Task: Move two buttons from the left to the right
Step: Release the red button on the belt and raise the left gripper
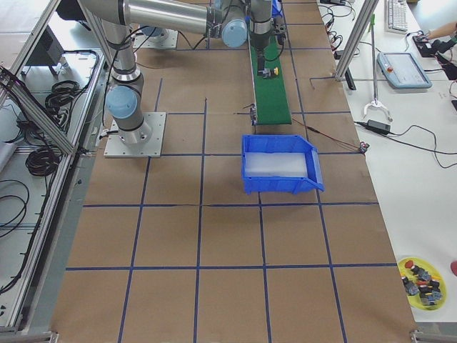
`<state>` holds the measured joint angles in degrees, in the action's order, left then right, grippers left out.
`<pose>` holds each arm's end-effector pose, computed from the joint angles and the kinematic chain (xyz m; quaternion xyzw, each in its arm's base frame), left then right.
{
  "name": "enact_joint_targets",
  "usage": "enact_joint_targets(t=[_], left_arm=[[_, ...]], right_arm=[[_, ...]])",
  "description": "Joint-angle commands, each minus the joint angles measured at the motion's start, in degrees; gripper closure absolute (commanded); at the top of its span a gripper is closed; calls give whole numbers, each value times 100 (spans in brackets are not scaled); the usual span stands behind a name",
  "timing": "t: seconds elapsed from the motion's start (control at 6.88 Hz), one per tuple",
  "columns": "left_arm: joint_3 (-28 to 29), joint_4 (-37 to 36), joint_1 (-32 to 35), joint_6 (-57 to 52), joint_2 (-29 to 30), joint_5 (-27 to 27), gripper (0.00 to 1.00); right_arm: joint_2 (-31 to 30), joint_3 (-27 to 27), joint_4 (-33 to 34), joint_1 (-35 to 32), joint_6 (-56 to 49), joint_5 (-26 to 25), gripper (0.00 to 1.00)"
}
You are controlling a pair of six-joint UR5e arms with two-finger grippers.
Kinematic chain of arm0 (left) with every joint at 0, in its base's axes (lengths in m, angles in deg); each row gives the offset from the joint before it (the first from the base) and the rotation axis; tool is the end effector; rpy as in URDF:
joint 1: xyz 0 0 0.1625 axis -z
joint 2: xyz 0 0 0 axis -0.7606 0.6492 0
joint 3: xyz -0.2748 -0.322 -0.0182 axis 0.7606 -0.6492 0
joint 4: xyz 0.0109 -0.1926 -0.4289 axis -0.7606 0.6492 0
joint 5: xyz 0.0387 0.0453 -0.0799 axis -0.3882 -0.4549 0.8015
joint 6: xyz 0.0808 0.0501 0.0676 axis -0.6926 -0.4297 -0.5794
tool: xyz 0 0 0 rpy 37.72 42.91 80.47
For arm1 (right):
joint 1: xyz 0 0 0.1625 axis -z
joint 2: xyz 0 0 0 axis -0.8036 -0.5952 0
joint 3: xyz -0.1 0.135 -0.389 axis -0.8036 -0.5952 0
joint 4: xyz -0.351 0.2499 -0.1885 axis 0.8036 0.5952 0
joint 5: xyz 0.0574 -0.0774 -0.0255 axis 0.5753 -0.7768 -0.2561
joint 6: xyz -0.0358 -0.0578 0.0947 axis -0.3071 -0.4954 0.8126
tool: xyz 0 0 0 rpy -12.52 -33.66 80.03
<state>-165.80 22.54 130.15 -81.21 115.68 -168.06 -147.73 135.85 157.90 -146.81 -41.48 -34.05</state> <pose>-0.0186 -0.6767 0.2182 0.0406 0.9987 -0.0188 0.0253 0.1663 -0.6055 0.3728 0.0059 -0.9991 0.0408 0.0088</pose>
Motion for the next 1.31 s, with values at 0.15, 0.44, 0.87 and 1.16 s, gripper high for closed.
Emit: enact_joint_targets(t=[0.15,0.44,0.87,1.16], left_arm=[[178,107,84,56,-194,-14,0],[589,1017,206,265,-474,-22,0],[1215,2476,646,547,-1027,-23,0],[1032,2918,690,548,-1633,-14,0]], right_arm=[[128,-101,-4,0,19,2,0],[137,-92,5,0,37,20,0],[304,-110,13,9,55,37,0],[313,-188,31,17,46,38,0]])
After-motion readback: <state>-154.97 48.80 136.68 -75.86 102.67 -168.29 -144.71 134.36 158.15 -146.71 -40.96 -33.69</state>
